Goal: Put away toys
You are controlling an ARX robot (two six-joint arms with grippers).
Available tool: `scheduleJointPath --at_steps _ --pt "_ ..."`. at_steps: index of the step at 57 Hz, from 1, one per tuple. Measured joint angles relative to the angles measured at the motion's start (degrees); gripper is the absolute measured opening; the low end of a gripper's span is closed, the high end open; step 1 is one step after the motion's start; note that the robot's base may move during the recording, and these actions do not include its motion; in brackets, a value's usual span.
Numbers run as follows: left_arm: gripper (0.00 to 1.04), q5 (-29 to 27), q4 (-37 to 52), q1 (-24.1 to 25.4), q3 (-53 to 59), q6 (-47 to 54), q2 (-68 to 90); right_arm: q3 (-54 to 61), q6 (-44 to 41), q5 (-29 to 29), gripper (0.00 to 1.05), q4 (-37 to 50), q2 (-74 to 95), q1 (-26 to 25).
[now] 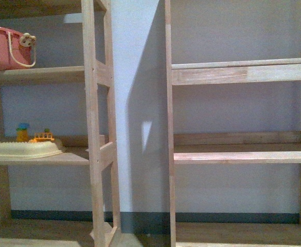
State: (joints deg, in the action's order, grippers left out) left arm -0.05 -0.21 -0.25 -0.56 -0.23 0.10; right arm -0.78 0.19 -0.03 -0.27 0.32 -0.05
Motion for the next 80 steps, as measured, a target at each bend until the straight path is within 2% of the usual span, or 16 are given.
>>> scheduleJointPath --at_steps 80 --pt "0.98 0.00 0.00 0.02 0.00 0.00 -0.02 0.00 -0.02 0.00 0.05 0.00 0.00 0.00"
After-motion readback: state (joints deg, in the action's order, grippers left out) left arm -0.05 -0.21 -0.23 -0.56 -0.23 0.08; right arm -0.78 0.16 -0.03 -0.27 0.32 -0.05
